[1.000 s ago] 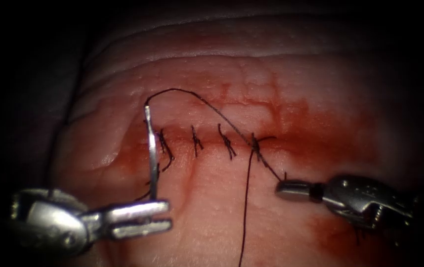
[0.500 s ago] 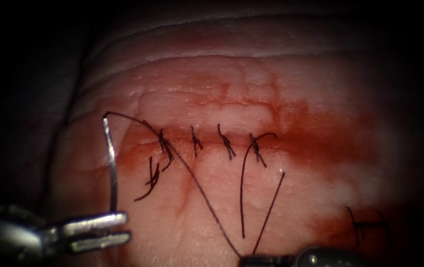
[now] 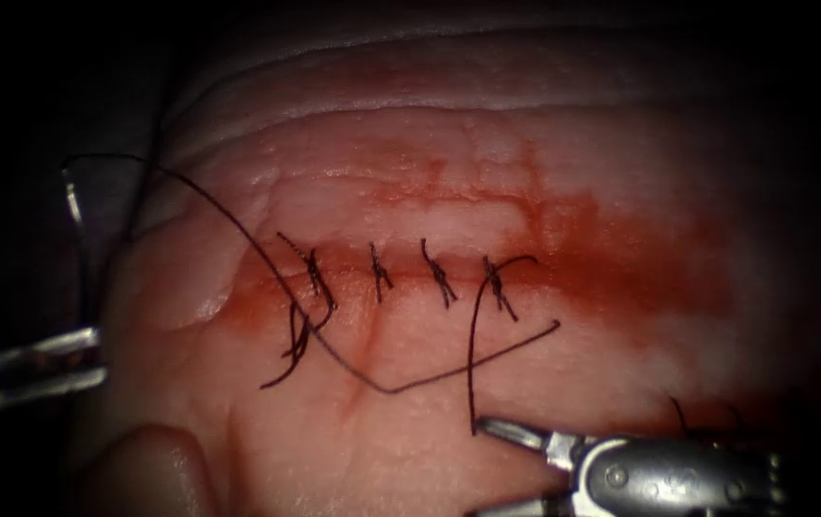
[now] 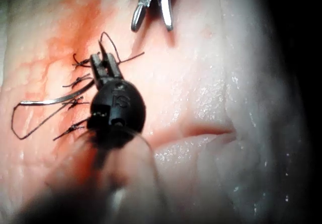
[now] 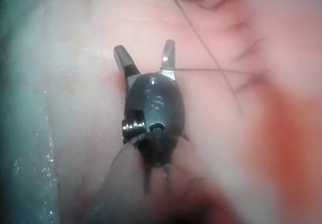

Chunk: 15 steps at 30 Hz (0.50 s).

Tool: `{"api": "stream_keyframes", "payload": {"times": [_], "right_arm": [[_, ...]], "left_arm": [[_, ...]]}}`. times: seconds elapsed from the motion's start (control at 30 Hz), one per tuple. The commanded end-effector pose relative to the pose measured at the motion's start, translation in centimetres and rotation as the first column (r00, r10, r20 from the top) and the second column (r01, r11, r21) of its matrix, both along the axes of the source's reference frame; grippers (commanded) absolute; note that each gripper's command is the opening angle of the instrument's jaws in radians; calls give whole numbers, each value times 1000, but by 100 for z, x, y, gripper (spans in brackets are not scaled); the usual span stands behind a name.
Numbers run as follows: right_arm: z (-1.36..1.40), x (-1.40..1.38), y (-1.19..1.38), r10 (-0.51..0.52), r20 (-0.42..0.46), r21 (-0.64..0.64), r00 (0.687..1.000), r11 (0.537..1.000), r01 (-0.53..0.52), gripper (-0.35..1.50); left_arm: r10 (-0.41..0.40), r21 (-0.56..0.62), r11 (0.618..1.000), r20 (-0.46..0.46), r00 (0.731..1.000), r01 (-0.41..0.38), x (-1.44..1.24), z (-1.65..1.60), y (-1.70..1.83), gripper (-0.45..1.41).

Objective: Wound Closure
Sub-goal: Pull the length of suture through the wound until a short tail remains. Use the right gripper.

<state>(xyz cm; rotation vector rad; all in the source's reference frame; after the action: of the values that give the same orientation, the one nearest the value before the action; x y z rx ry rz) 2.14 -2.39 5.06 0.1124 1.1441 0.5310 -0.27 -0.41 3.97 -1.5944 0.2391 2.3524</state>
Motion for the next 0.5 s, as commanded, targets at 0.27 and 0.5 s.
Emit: {"api": "stream_keyframes", "payload": {"times": [0.27, 0.5], "right_arm": [[46, -35, 39, 77, 143, -75, 987, 995, -67, 101], [67, -31, 54, 111, 178, -80, 978, 992, -98, 120]], "left_arm": [[-22, 5, 1000, -19, 1000, 22, -5, 11, 0, -45], [-26, 5, 1000, -26, 999, 26, -6, 11, 0, -45]]}}
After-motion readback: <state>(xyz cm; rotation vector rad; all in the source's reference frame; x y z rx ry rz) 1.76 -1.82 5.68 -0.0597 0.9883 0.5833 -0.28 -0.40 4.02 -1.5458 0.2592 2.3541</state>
